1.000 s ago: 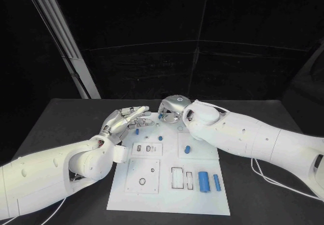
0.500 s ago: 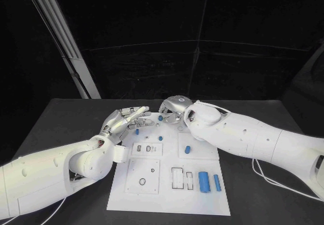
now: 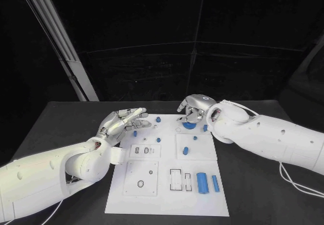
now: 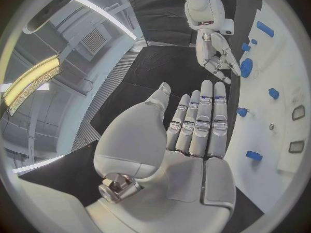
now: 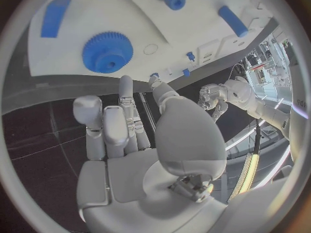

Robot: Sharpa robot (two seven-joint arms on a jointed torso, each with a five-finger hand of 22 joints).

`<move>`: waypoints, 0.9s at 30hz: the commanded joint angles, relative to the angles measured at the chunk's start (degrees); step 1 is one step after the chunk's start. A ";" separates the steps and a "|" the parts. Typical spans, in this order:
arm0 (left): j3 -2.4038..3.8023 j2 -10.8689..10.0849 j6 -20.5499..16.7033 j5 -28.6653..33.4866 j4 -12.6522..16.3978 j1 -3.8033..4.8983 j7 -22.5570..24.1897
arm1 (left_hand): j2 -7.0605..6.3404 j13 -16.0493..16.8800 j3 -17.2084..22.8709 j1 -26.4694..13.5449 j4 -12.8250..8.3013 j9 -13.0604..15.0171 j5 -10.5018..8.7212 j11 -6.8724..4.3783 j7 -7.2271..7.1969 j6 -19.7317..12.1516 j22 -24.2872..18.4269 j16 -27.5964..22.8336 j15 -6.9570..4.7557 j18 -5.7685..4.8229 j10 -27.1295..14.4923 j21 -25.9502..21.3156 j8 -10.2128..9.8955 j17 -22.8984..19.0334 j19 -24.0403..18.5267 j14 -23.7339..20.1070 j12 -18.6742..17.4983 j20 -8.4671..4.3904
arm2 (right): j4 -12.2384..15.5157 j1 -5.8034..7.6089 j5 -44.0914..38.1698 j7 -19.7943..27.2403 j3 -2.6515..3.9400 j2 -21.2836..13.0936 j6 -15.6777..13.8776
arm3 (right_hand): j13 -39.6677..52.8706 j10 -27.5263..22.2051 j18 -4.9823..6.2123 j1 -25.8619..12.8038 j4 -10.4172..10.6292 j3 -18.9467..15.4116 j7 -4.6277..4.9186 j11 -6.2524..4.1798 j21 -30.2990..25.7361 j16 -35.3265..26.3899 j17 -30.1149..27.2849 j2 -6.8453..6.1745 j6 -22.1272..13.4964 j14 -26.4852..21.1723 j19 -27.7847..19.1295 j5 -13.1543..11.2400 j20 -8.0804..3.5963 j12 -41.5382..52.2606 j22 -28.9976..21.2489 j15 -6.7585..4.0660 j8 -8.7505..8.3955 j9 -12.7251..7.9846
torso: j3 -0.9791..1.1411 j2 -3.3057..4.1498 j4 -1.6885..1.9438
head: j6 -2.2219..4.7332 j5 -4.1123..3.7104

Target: Assemble the parts on the task board

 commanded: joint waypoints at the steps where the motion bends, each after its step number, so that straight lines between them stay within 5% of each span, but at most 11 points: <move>1: 0.03 -0.09 0.20 -0.08 0.04 0.07 0.79 | 0.46 0.02 -0.16 -0.03 -0.40 0.03 -0.15 -0.16 -0.19 0.46 -0.11 -0.42 0.12 0.88 0.53 -0.31 -0.21 0.11 0.28 0.47 -0.04 0.03 | 1.29 0.11 6.19 -4.34 0.24 -1.75 4.56 | 13.89 -2.63 -1.64 3.82 4.02 -5.49 0.67 0.02 2.84 1.85 2.41 0.61 -1.66 1.50 2.06 0.91 0.52 13.41 4.86 -0.72 0.42 0.02 | 0.35 -0.07 -0.46 | 0.13 -0.05; 3: 0.01 -0.09 0.20 -0.08 -0.05 0.07 0.80 | 0.48 0.02 -0.17 -0.03 -0.41 0.03 -0.15 -0.18 -0.21 0.50 -0.13 -0.44 0.12 0.88 0.58 -0.32 -0.21 0.12 0.30 0.48 -0.03 0.02 | 1.46 0.11 6.50 -5.14 0.38 -2.77 6.23 | 24.45 -4.95 -1.62 6.99 8.06 -8.73 1.01 0.48 4.37 2.78 3.39 1.00 -2.67 1.53 2.73 1.18 0.42 23.17 7.26 0.14 0.93 0.09 | 0.32 -0.11 -0.23 | 0.18 -0.30; 8: -0.05 0.04 0.29 -0.08 -0.25 0.06 0.78 | 0.51 0.02 -0.20 -0.05 -0.44 0.04 -0.15 -0.21 -0.25 0.59 -0.15 -0.47 0.10 0.88 0.68 -0.34 -0.20 0.15 0.32 0.49 -0.02 0.01 | 1.05 0.12 6.75 -5.91 0.52 -3.96 9.04 | 35.20 -4.73 -2.01 10.54 12.46 -10.85 0.92 0.94 5.73 3.50 4.03 -0.09 -3.49 1.48 3.19 1.23 0.88 32.92 9.52 0.43 1.83 0.07 | 0.29 -0.02 0.08 | 0.15 -0.70; 15: -0.17 0.16 0.40 -0.08 -0.48 0.05 0.67 | 0.51 0.02 -0.21 -0.05 -0.44 0.04 -0.15 -0.21 -0.25 0.60 -0.15 -0.48 0.10 0.88 0.70 -0.35 -0.20 0.15 0.33 0.50 -0.02 0.01 | -0.02 0.12 6.38 -5.79 0.56 -3.76 10.01 | 37.33 -5.54 -2.10 12.50 13.47 -10.96 0.99 1.10 6.22 3.57 3.79 0.35 -3.90 1.35 3.22 3.00 1.02 34.66 10.21 0.52 2.33 0.05 | 0.42 0.03 0.04 | 0.12 -0.90; 18: -0.23 0.20 0.43 -0.08 -0.54 0.05 0.62 | 0.53 0.02 -0.23 -0.07 -0.45 0.04 -0.15 -0.23 -0.26 0.65 -0.17 -0.50 0.09 0.88 0.75 -0.36 -0.20 0.16 0.34 0.50 -0.02 0.00 | -0.33 0.12 6.07 -5.52 0.56 -3.51 10.17 | 37.98 -5.44 -2.13 12.71 13.49 -11.00 1.01 1.12 6.30 3.59 3.79 0.36 -3.96 1.34 3.25 3.31 1.04 35.22 10.35 0.53 2.40 0.05 | 0.27 0.01 0.33 | 0.12 -1.17; 27: -0.34 0.22 0.47 -0.08 -0.65 0.05 0.45 | 0.53 0.02 -0.23 -0.07 -0.45 0.04 -0.15 -0.23 -0.26 0.65 -0.17 -0.50 0.09 0.88 0.75 -0.36 -0.20 0.16 0.34 0.50 -0.02 0.00 | 0.00 0.12 4.56 -3.98 0.57 -3.30 9.14 | 42.02 -4.17 -2.35 13.43 13.43 -11.13 0.90 1.06 7.01 3.75 3.86 0.77 -3.48 1.33 3.71 4.53 1.08 38.95 11.71 0.52 3.14 0.17 | 0.29 0.02 0.63 | -0.06 -1.39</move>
